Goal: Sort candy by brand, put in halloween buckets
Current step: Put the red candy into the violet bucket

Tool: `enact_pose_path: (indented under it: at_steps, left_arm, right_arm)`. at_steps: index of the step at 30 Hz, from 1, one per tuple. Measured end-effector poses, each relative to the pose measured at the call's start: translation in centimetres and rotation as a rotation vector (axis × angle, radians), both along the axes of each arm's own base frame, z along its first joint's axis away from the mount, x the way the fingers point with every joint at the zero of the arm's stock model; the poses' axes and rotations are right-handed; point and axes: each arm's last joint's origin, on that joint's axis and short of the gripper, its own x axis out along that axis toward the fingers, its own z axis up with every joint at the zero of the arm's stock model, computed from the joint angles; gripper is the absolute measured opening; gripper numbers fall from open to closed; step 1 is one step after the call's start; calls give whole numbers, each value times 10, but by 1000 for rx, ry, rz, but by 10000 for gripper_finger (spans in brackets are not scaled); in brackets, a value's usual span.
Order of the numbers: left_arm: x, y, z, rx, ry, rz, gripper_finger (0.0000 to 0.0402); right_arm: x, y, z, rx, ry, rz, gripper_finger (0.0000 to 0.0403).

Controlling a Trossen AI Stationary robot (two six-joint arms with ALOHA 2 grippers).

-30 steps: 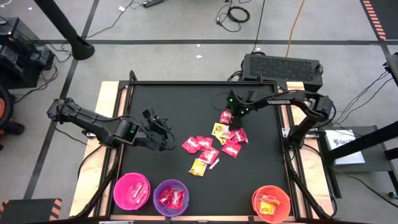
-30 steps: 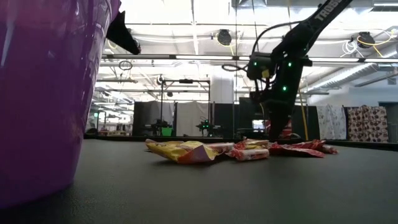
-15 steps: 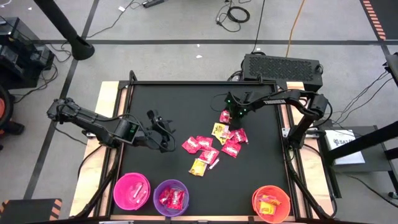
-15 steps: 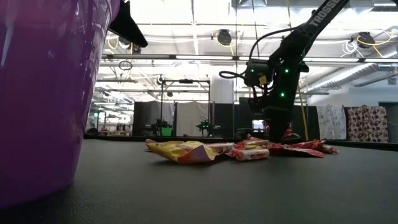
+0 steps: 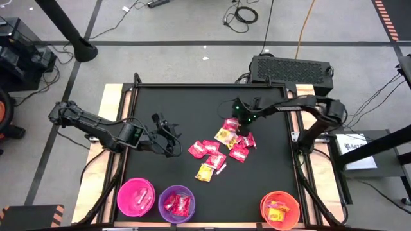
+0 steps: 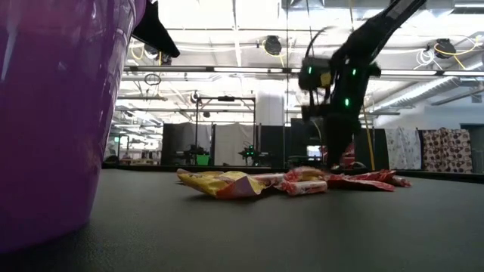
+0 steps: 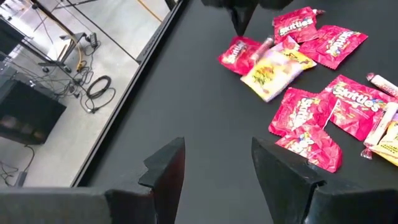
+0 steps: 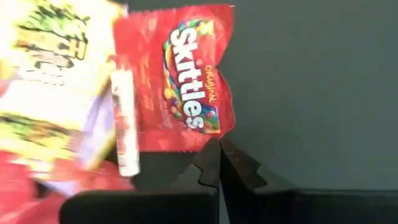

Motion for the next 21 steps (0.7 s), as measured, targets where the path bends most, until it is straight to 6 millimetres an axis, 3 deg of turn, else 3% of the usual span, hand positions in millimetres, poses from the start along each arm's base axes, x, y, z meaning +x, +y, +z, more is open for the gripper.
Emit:
enact_pose_path:
  at_steps: [6,12,18,21]
  left_arm:
    - [0,0,0,0,0,1,193]
    - [0,0,0,-3,-5,3,193]
    - [14,10,-2,-19,-117,34,193]
    - [27,16,-8,-69,-136,-43,193]
  right_arm:
    - [-1,23,30,-25,-108,32,0]
    - [1,46,46,-2,-187,92,0]
    - [4,77,51,73,-220,164,0]
    - [6,90,51,95,-222,181,0]
